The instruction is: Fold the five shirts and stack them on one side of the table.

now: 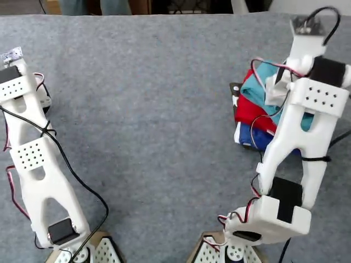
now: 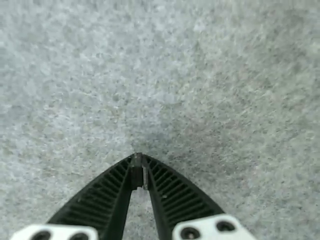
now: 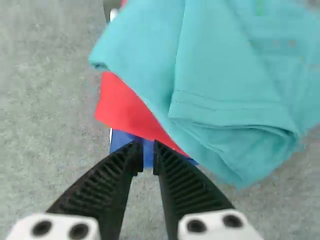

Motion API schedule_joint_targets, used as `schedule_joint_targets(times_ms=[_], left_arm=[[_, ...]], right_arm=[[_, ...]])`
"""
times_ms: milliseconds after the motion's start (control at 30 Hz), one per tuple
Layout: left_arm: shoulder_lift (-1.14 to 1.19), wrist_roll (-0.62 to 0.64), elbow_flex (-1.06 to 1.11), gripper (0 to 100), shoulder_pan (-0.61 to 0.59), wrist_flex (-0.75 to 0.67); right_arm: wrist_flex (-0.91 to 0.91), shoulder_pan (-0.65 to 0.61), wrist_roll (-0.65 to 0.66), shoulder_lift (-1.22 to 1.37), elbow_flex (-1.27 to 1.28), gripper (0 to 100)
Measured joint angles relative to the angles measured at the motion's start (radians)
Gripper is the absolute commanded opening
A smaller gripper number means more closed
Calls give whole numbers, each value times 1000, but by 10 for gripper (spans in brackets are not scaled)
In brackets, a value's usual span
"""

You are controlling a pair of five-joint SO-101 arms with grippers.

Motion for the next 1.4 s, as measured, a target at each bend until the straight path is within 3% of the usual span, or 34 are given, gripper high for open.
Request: schedule_joint_targets(times_ms=[433, 633, 933, 1067, 1233, 1400], left_arm=[[9, 54, -2, 30, -8, -5], [9, 54, -2, 30, -8, -5], [9, 54, -2, 30, -8, -5], [9, 54, -2, 30, -8, -5], [9, 54, -2, 30, -8, -5], [9, 54, -2, 30, -8, -5]], right_arm=[[-258, 140, 63, 206, 35, 46], [-339, 250, 74, 405, -176, 46], [-411, 367, 74, 672, -713, 46], [-347, 374, 74, 726, -928, 46], [-17, 311, 106, 723, -1178, 46], [60, 235, 94, 704, -1106, 25]])
